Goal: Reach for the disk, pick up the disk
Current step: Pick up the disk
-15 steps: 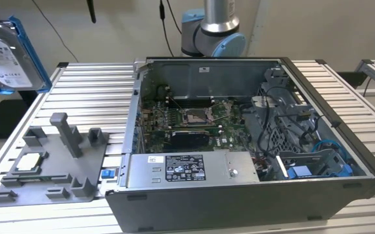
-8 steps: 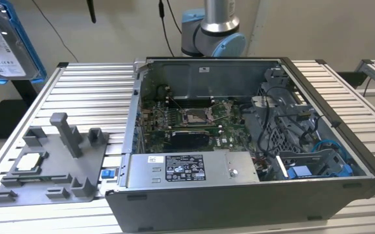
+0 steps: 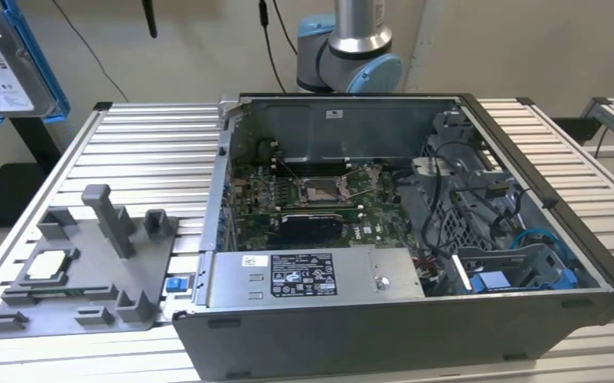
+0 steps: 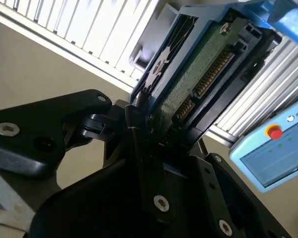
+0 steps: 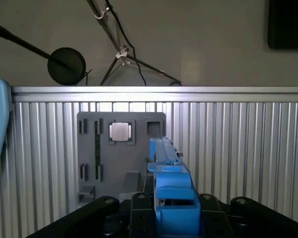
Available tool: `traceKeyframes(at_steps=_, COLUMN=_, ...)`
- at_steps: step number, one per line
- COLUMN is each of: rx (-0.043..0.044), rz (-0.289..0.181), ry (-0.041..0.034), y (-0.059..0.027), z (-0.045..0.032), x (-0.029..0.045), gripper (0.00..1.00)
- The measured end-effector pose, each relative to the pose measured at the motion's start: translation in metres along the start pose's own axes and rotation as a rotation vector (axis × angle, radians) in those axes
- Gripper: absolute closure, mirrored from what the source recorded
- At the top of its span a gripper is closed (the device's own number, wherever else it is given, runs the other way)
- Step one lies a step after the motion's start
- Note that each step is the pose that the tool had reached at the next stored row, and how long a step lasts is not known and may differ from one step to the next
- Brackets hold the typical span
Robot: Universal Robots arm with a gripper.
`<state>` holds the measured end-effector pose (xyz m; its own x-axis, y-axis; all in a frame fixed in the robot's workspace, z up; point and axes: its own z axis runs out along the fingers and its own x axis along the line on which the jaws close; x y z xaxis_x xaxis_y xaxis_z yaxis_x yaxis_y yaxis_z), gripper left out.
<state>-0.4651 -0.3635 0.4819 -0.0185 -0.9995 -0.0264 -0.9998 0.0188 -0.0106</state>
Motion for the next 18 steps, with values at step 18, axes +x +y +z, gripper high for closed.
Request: traceKeyframes(at_steps=18, rx=-0.0125, rz=0.000, ry=0.0002, y=-0.0458, z=0.0003, x=-0.0008, gripper=1.00)
